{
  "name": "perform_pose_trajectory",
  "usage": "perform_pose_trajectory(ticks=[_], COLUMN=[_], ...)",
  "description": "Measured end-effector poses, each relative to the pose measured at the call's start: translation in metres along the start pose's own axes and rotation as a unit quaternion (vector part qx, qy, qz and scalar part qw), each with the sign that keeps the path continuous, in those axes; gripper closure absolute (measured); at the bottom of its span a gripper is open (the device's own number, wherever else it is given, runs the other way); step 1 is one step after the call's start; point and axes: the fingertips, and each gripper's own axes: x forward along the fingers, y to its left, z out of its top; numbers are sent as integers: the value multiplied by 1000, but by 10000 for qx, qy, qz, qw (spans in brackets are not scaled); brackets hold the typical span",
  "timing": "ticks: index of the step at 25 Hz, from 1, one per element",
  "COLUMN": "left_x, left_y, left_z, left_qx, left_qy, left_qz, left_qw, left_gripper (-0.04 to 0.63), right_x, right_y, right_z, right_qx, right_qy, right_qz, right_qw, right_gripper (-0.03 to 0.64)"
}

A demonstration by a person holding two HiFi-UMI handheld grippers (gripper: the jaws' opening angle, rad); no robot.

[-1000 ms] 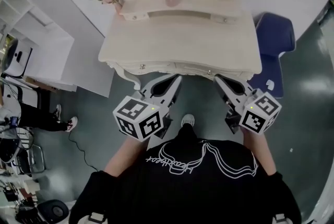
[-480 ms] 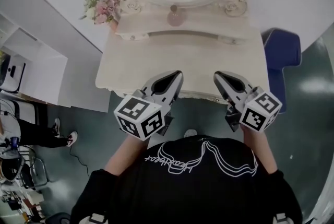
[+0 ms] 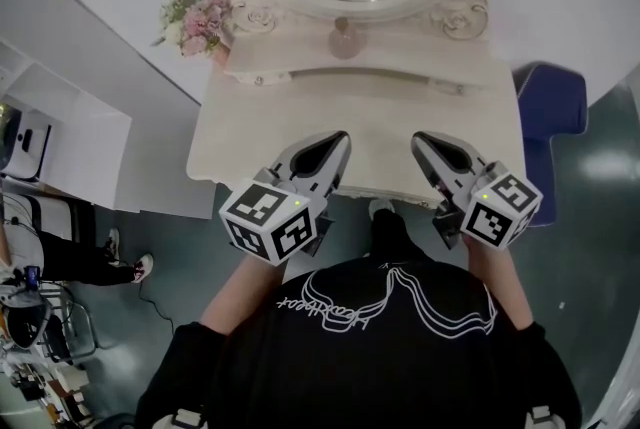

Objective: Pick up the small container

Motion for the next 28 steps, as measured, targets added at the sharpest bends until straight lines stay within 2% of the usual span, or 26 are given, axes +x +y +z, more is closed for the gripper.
perform_pose_trajectory(ticks=[9,18,22,28], left_x=[25,77,100,129], left_y=[37,78,95,122], left_z=[12,20,24,35], left_qx=[2,-88,-92,186], left_qy=[-18,117,180,53], left_qz=[197,320,352,559], left_qw=[9998,9994,9992,9983], left_gripper=[589,573,525,447], right_x=[35,71,84,99], right_y=[-29,-80,-102,-131], right_z=[15,26,30,31], right_qx=[29,173,260,373], right_qy=[104,247,297,392], right_qz=[143,247,236,170], right_qw=[9998,9992,9989,9984], right_gripper=[612,612,612,612])
